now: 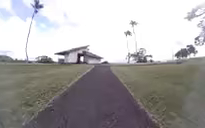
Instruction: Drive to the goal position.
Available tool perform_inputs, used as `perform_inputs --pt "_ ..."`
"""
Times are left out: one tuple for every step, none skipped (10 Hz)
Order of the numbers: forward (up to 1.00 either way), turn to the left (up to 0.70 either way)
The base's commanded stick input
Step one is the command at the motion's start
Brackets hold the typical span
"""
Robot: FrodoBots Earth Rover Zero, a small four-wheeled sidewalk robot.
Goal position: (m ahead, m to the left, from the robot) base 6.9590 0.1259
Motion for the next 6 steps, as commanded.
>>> perform_inputs --pt "0.85 0.0" --pt "0.85 0.0" --pt "0.85 0.0" --pt "0.85 0.0" --pt "0.85 0.0" --pt "0.85 0.0"
